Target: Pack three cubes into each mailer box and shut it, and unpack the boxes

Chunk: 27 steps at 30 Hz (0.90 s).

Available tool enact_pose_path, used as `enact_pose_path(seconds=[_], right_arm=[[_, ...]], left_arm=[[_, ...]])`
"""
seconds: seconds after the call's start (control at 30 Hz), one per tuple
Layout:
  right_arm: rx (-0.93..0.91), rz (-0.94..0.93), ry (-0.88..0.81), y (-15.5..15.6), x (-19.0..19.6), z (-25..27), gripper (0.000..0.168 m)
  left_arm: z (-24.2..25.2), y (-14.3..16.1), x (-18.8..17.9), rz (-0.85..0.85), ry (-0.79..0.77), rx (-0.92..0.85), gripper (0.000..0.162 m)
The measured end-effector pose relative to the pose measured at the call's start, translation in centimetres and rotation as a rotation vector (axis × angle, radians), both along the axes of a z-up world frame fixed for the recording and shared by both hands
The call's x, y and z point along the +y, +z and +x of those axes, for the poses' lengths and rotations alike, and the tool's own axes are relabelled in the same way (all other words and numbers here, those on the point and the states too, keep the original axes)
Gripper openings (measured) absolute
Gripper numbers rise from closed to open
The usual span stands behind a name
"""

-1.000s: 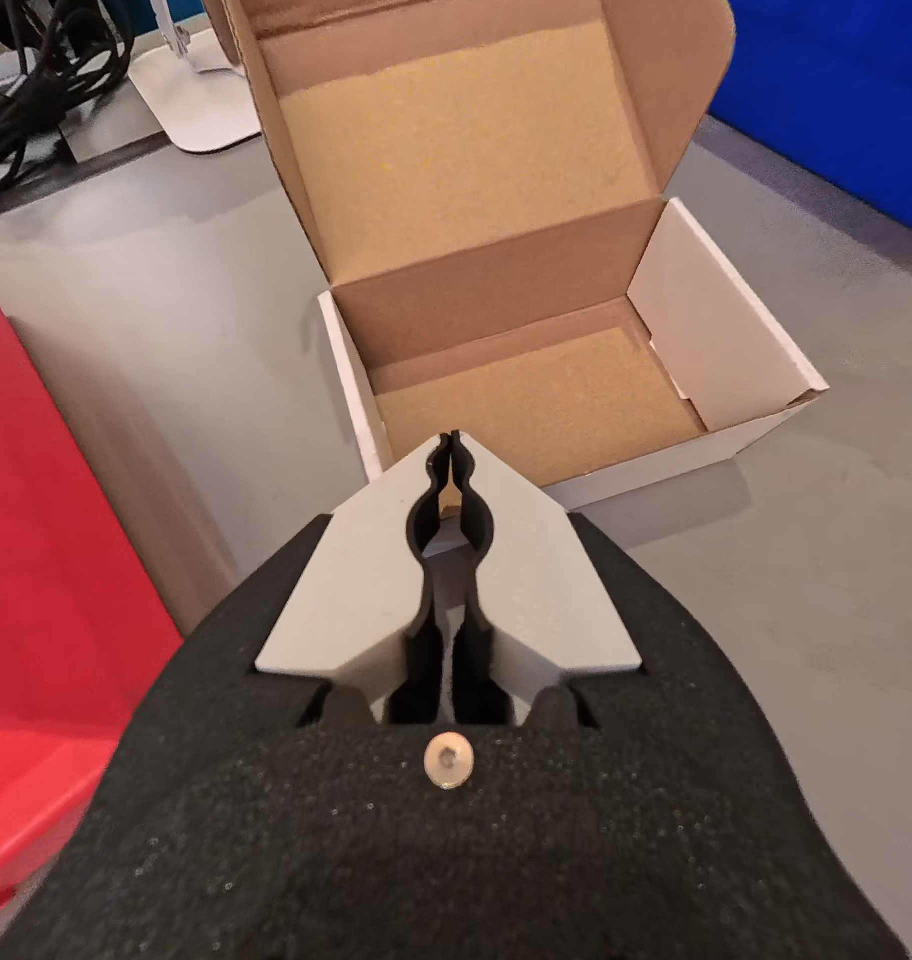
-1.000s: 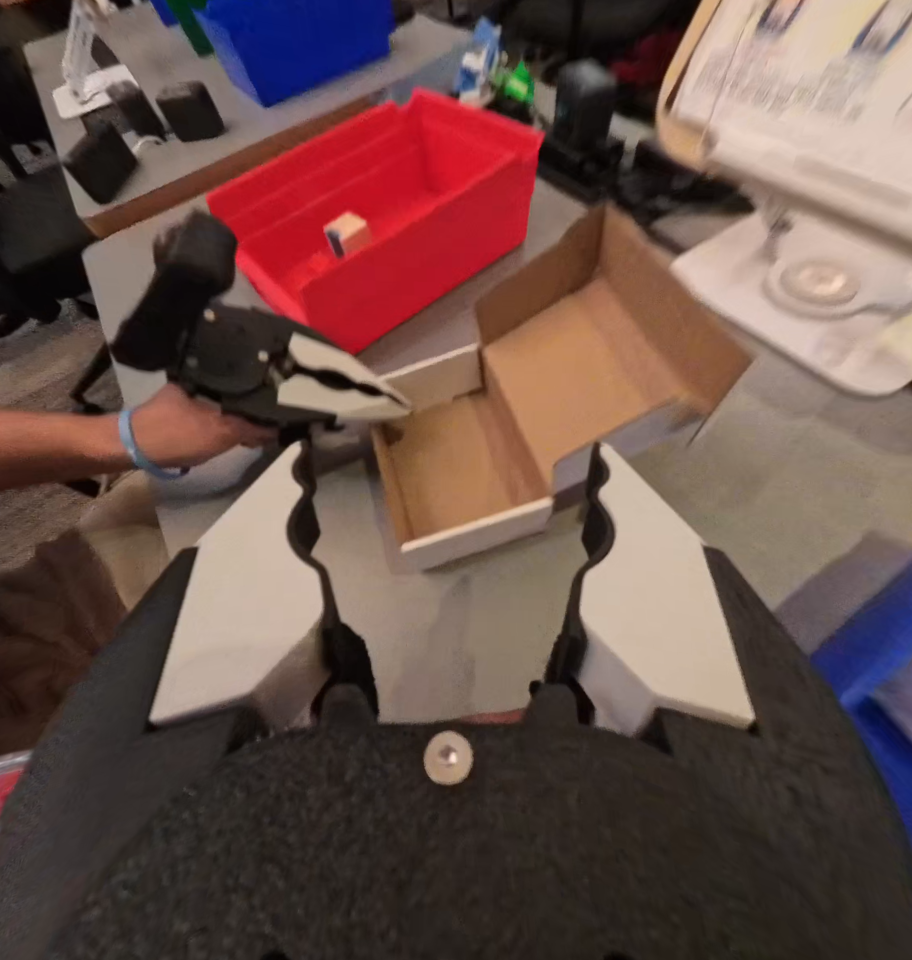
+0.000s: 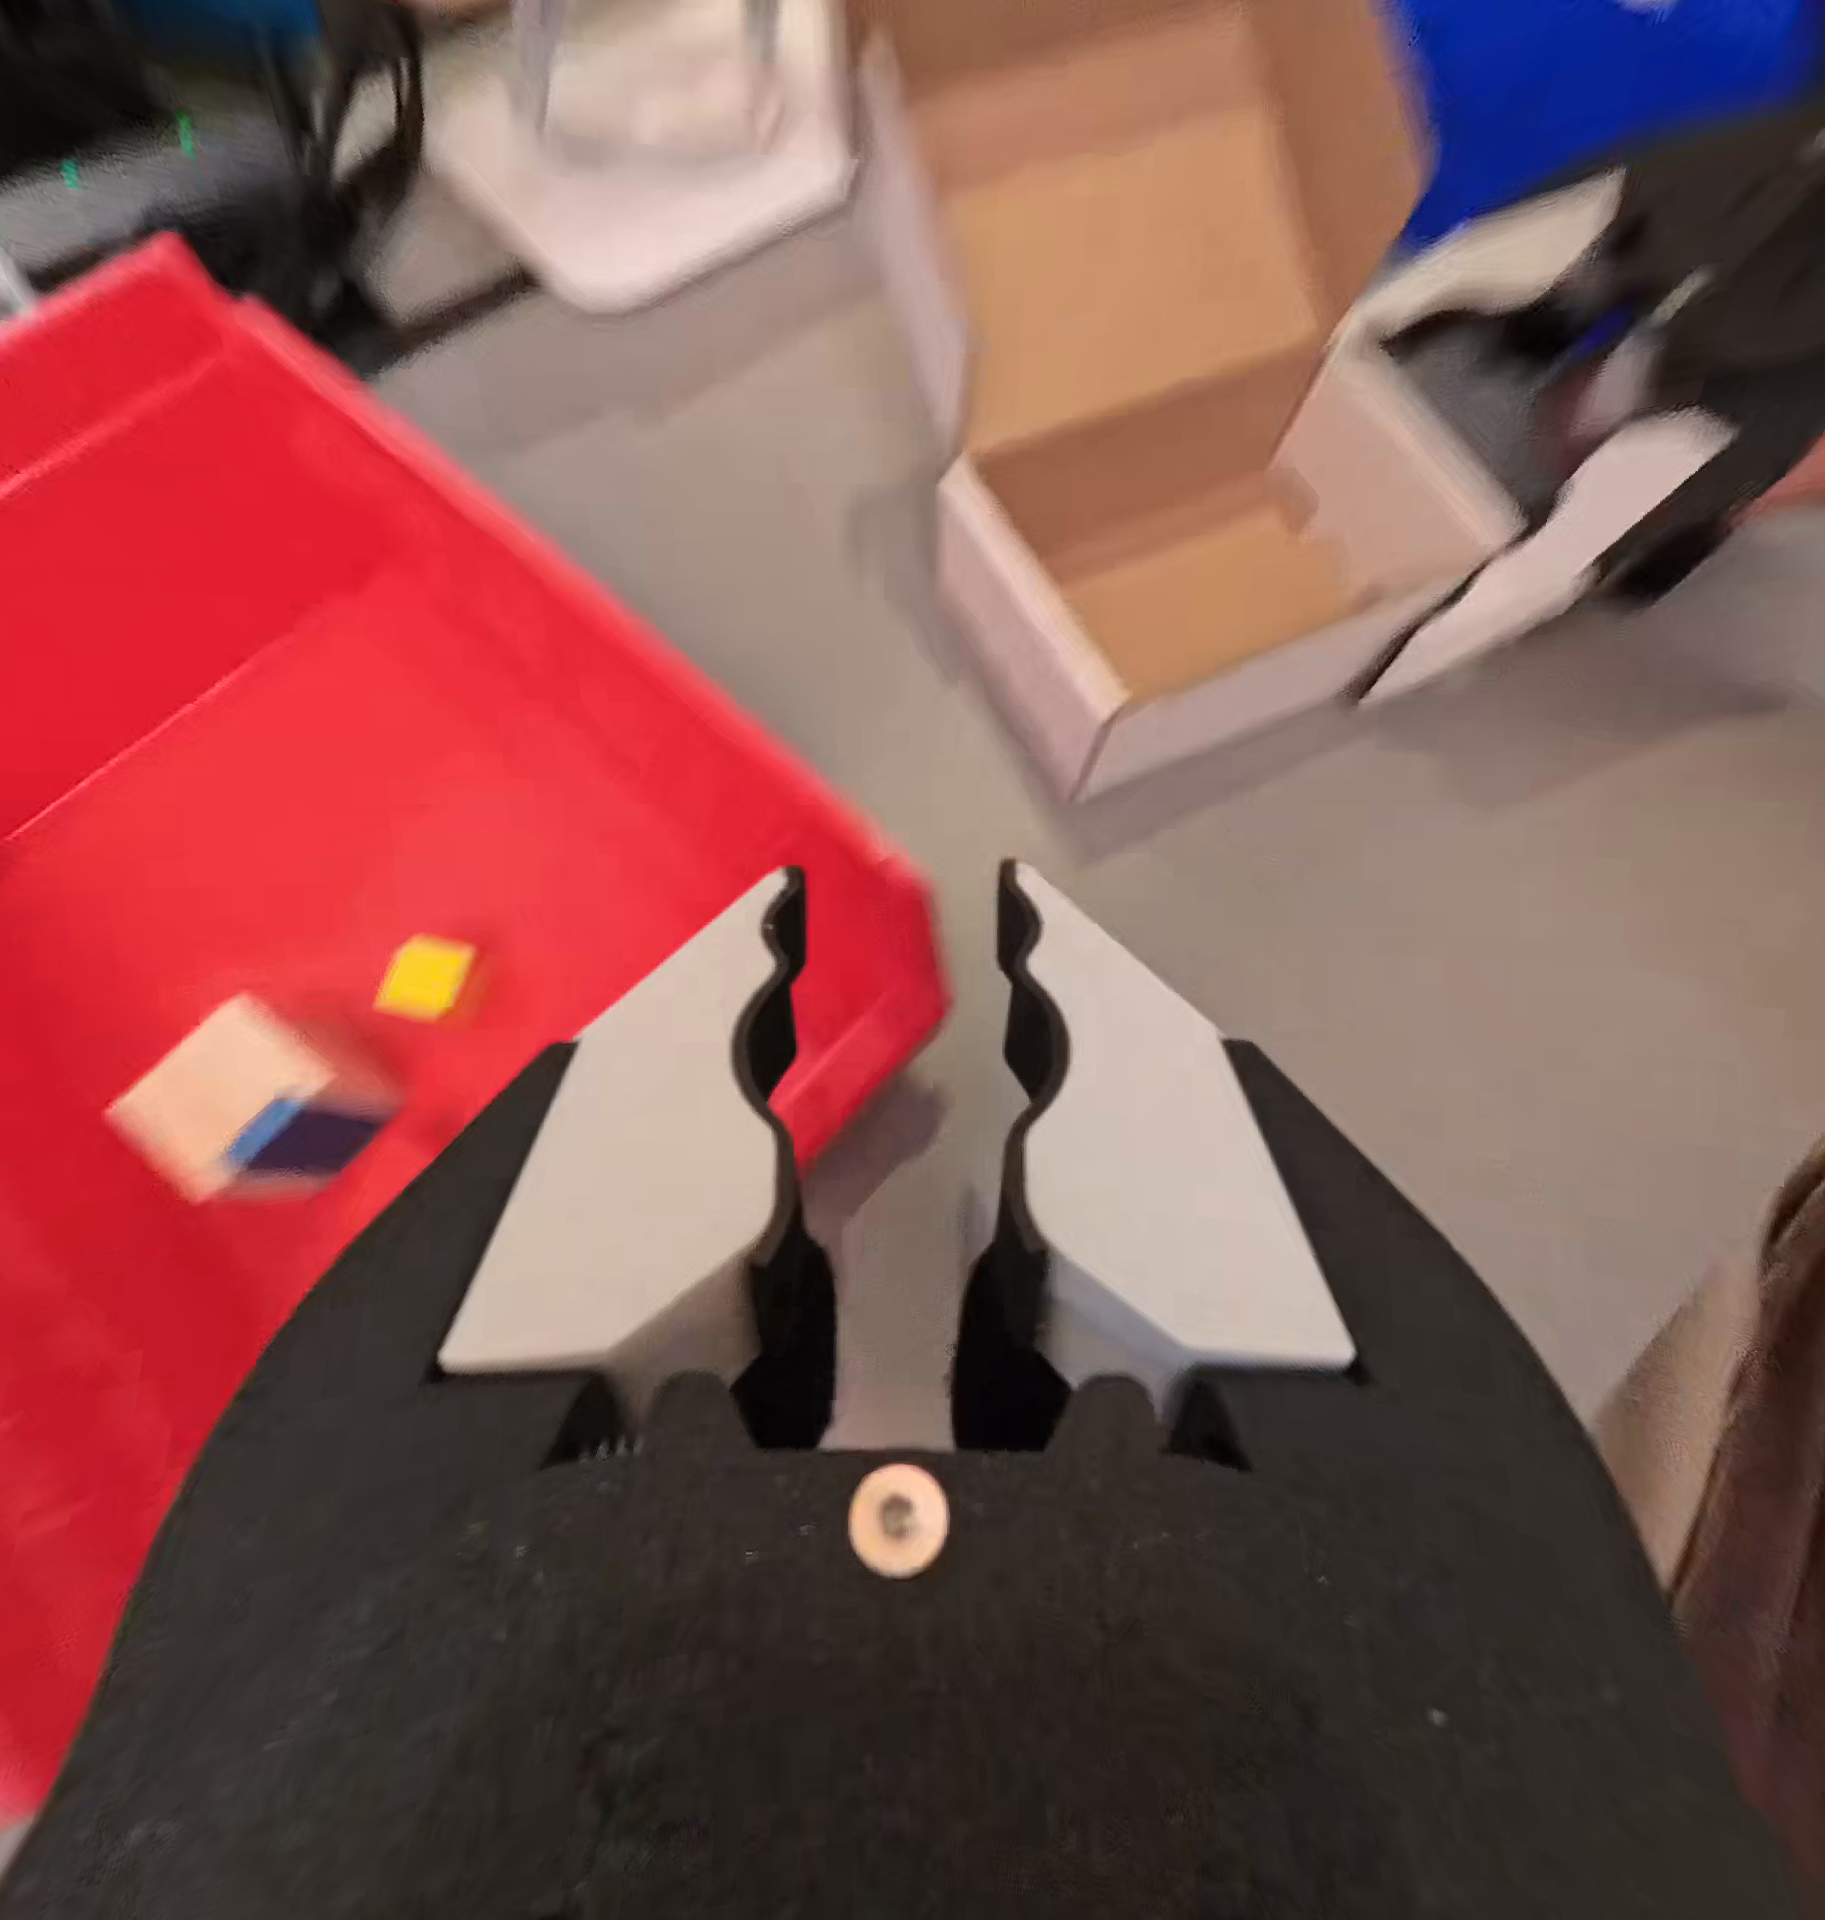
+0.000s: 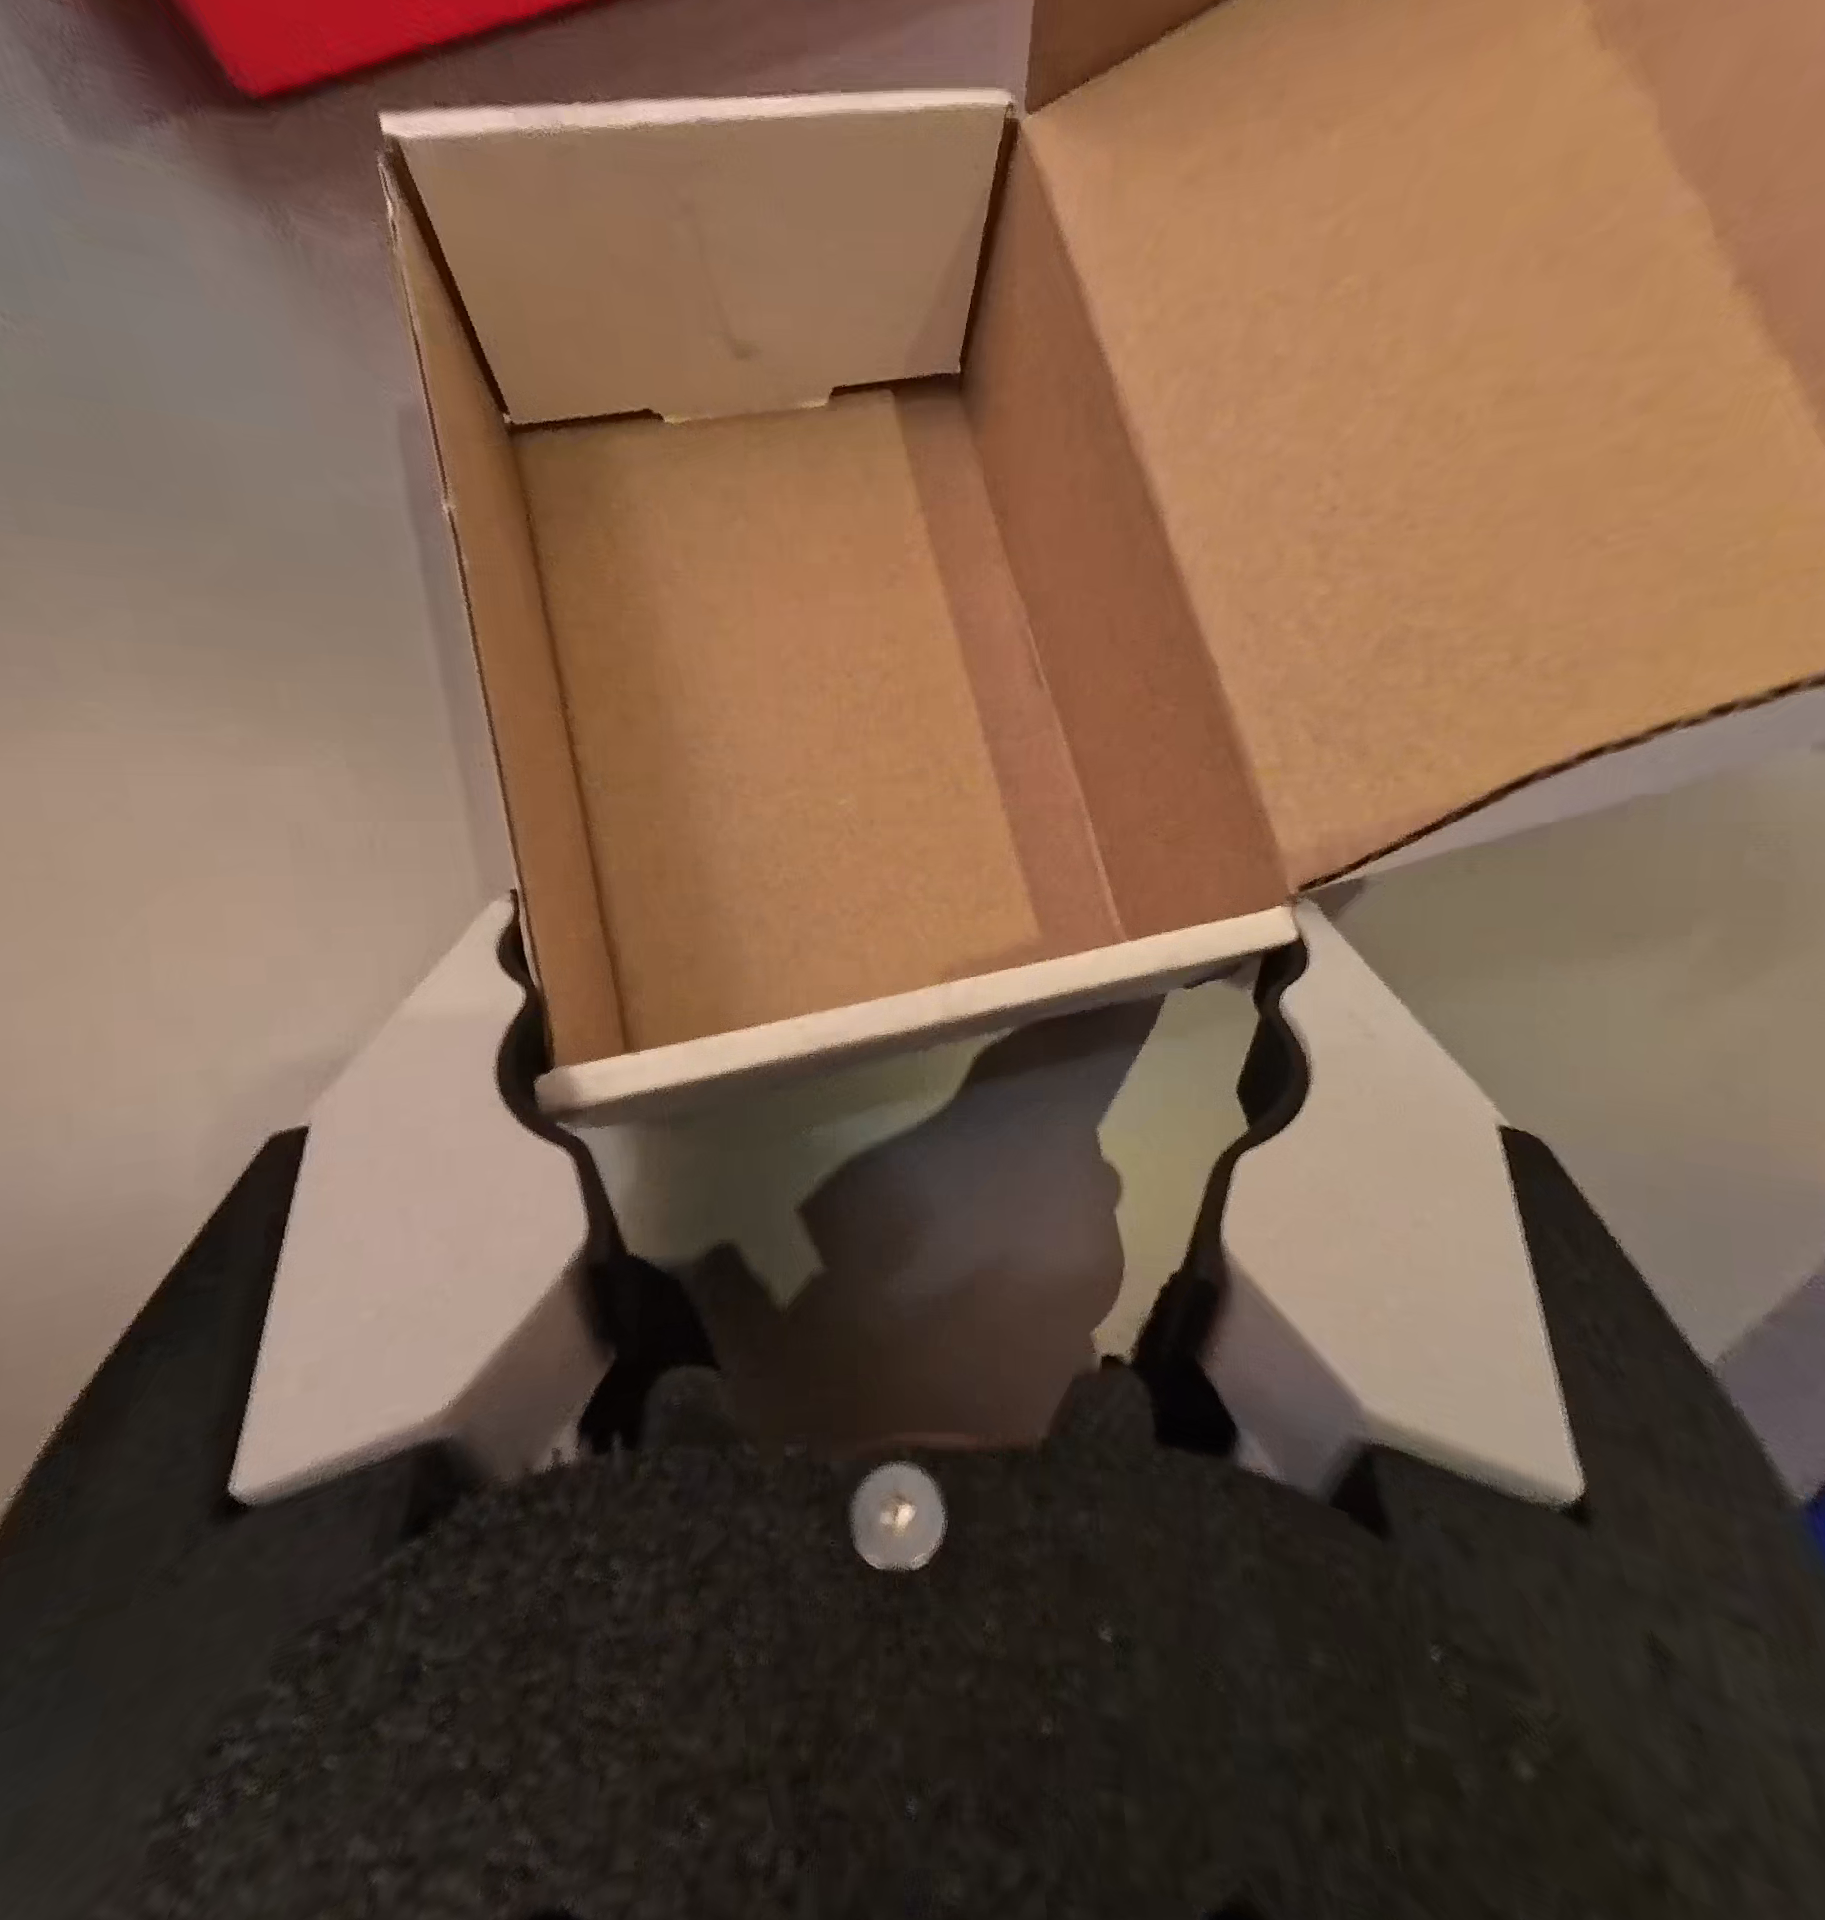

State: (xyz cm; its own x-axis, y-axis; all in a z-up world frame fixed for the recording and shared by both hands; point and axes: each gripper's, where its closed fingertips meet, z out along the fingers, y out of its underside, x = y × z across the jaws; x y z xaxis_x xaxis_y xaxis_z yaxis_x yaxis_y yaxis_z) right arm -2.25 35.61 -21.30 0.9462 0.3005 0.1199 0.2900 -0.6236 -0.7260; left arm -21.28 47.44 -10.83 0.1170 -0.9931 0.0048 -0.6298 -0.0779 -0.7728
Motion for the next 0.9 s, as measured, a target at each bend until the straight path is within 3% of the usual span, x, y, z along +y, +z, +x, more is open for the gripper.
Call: enact_pose_path(seconds=[0.1,0.23,0.37,0.57,0.67,0.77,0.9], right_arm=[[0.008,0.001,0.001,-0.1,0.1,0.1,0.133],[-0.015,-0.007,0.008,-0.2,0.3,0.0,0.133],[0.003,0.003,0.008,-0.2,0.4,-0.1,0.134],[0.015,0.016,0.011,-0.1,0.2,0.0,0.134],[0.017,0.018,0.015,-0.1,0.0,-0.1,0.133],[0.013,0.018,0.023,-0.1,-0.1,-0.2,0.133],[0.003,0.020,0.038,-0.1,-0.1,-0.4,0.133]], left_arm=[[-2.7,-1.4,5.5,0.105,-0.027,0.269,0.040],[-2.7,-5.6,10.6,0.220,-0.117,0.590,0.045],[-1.9,-9.0,13.5,0.252,-0.127,0.759,0.044],[-2.0,-10.8,14.4,0.192,-0.132,0.800,0.023],[-1.5,-9.2,14.3,0.183,-0.129,0.745,0.020],[0.6,-4.1,12.7,0.232,-0.175,0.621,0.020],[6.9,4.0,3.6,0.263,-0.421,0.330,0.019]])
